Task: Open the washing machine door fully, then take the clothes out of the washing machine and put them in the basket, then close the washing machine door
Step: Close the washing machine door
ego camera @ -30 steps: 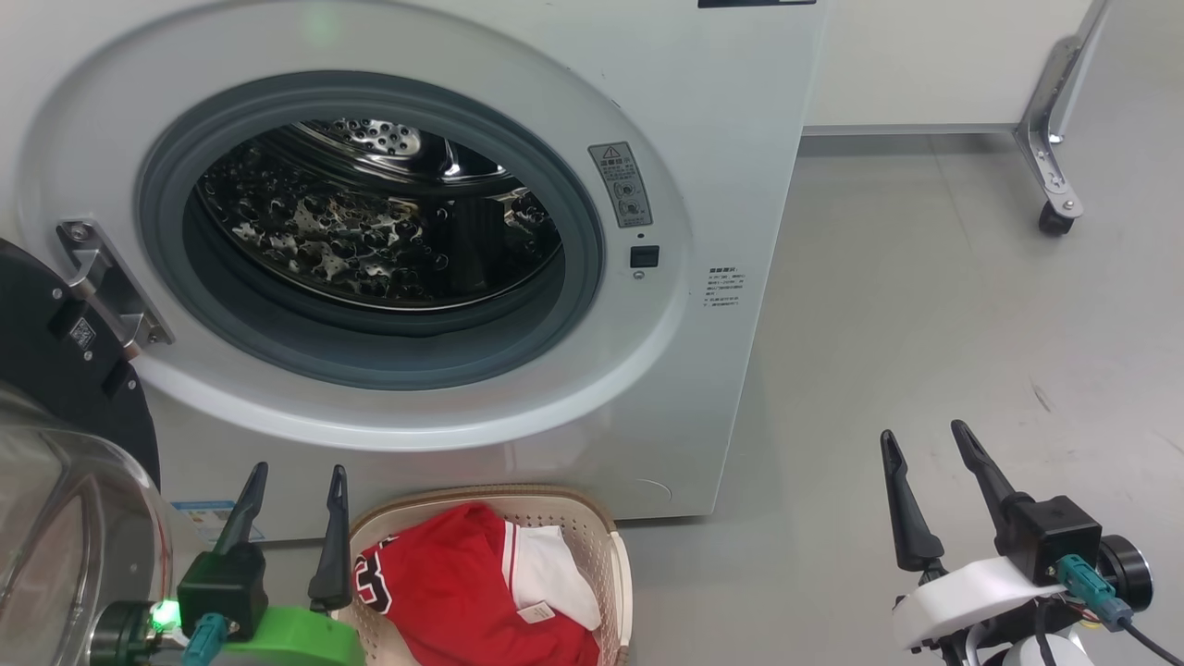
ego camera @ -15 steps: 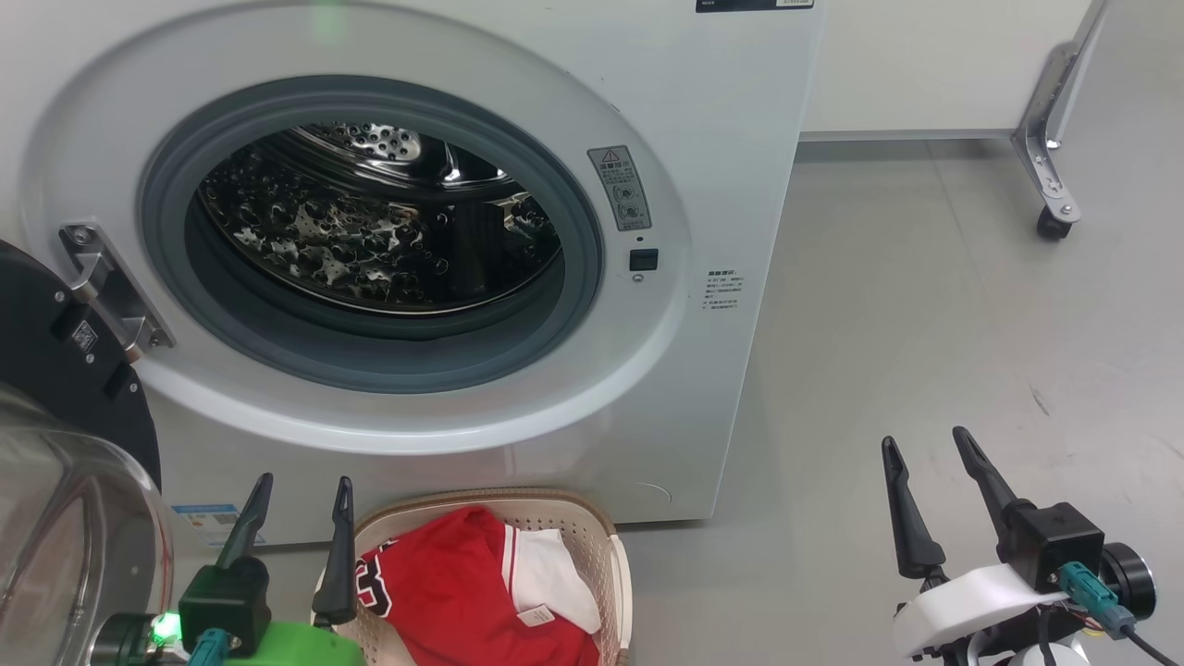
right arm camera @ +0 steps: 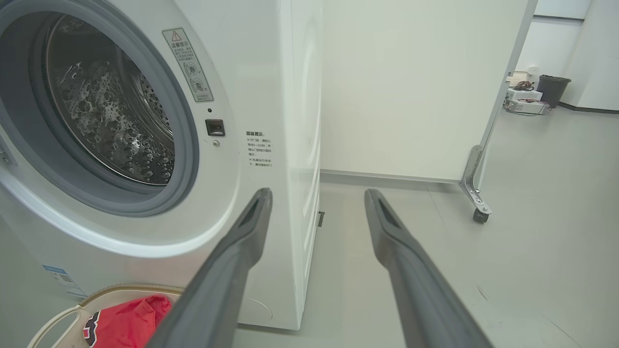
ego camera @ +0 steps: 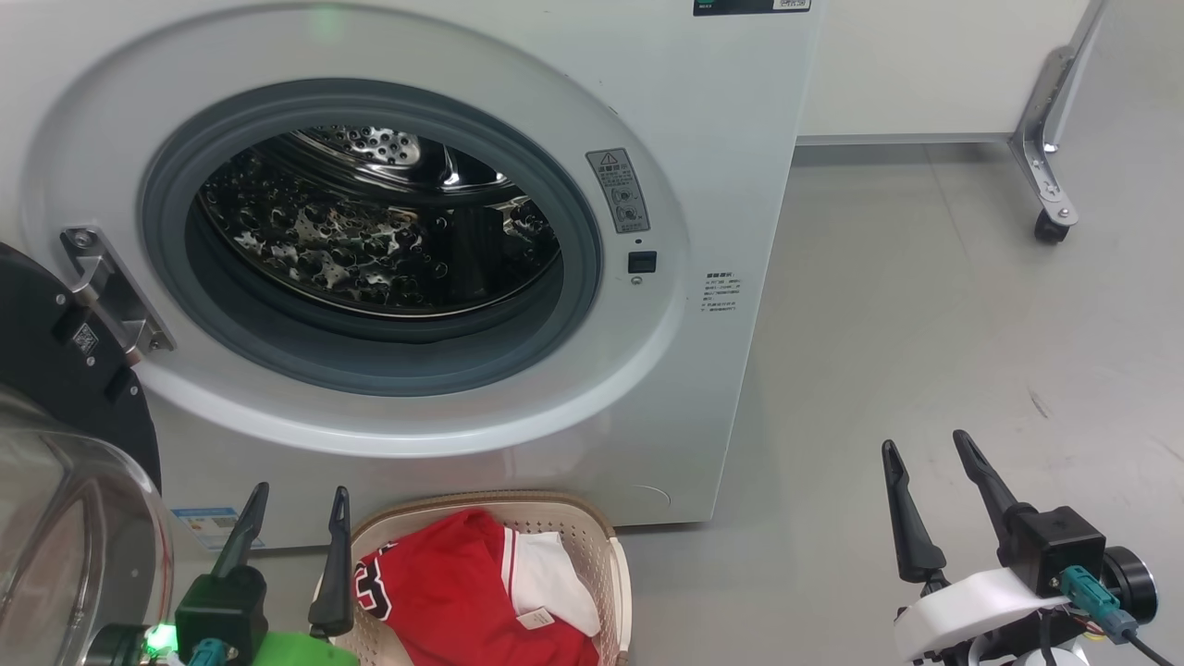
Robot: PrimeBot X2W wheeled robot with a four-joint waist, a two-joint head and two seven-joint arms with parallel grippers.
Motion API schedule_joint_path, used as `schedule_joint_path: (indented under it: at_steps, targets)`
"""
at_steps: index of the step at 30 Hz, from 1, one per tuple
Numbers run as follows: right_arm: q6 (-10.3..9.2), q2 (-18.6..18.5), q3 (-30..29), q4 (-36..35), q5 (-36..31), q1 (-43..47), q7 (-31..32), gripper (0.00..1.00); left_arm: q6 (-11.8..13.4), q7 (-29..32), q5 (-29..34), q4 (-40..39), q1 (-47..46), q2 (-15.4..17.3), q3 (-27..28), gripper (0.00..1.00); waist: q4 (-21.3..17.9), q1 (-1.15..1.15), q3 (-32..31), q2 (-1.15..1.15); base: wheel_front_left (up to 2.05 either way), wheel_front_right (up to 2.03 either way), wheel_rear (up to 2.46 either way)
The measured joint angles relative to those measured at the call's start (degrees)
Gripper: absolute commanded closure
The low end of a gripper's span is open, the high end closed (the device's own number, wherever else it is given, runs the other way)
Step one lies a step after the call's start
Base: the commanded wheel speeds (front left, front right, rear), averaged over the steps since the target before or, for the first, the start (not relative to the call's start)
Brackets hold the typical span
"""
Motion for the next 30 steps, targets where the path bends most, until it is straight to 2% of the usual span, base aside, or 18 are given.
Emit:
schedule_joint_path:
  at_steps: [16,30]
  targets:
    - [-0.42,-0.11,0.04,-0.75,0.0,0.13,0.57,0.0,0.63,2.0,1.65,-2.48,1.36,0.45,0.05,0.0,0.0,0.0,-0.21,0.0,-0.02,0.06,-0.04]
    - [-0.52,-0.15,0.02,-1.26,0.01,0.3,1.08,0.0,0.9,3.02,1.96,-4.27,1.93,0.48,0.18,0.0,-0.07,0.0,-0.1,0.0,-0.3,0.72,-0.42]
